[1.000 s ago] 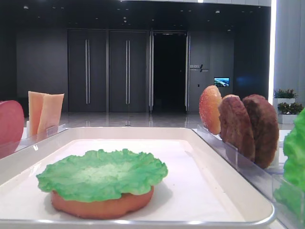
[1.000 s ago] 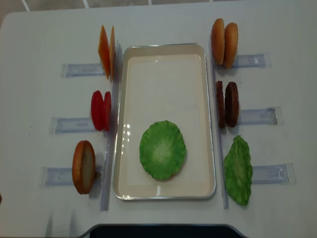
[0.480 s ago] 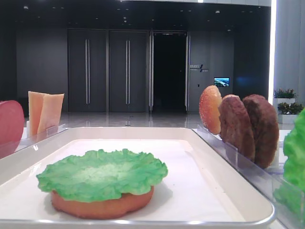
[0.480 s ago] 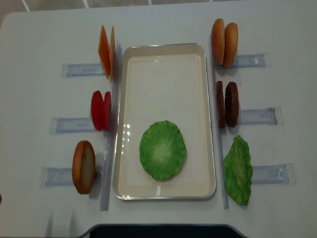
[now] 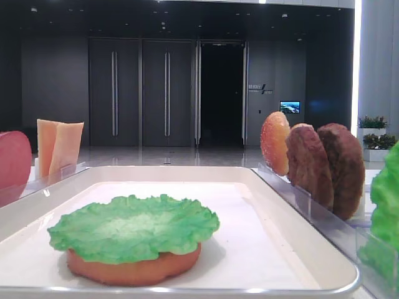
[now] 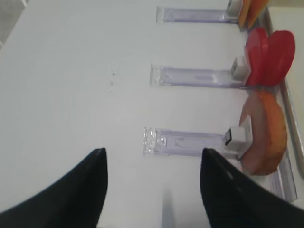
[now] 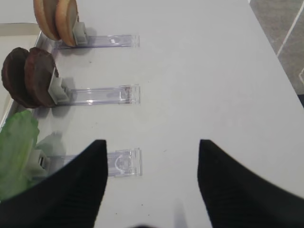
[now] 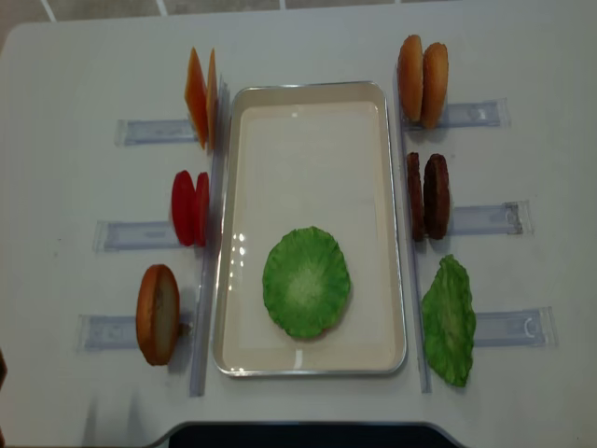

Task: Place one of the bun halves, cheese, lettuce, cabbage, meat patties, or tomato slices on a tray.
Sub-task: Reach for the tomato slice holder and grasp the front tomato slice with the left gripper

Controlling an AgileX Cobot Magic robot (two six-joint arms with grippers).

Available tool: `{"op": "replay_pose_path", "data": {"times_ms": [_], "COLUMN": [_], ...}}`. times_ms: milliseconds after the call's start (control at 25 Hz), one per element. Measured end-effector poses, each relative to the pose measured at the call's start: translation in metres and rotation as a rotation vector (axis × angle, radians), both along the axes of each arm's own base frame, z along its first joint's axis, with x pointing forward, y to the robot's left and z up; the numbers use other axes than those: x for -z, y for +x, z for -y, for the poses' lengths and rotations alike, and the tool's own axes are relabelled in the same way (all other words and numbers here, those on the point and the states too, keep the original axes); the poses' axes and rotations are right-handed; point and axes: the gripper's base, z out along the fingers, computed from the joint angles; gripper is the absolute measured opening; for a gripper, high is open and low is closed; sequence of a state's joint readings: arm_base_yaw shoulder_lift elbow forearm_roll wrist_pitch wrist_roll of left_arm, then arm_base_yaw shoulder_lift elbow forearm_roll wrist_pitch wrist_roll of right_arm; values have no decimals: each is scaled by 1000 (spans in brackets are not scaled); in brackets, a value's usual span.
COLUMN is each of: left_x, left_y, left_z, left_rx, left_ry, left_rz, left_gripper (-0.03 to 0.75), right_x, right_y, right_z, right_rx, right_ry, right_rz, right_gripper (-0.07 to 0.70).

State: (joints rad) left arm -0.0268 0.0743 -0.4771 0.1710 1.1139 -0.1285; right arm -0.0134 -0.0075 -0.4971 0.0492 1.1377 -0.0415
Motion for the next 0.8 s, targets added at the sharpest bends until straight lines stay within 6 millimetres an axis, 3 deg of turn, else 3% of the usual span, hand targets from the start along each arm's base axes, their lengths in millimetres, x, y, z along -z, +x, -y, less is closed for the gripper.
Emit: {"op": "replay_pose_path", "data": {"times_ms": [440,800], "left_x": [8,4], "left_y": [46,72], "left_z": [1,2], "left_rx": [0,5], "left_ry": [14,19], "left_rz": [-307,-396], "left_gripper": [471,471], "right_x": [0,0], "right_y": [0,0], "right_z": [0,0], "right_rx": [0,0], "right_ry": [0,0], "right_rz": [0,0], "right_gripper": [429,429]}}
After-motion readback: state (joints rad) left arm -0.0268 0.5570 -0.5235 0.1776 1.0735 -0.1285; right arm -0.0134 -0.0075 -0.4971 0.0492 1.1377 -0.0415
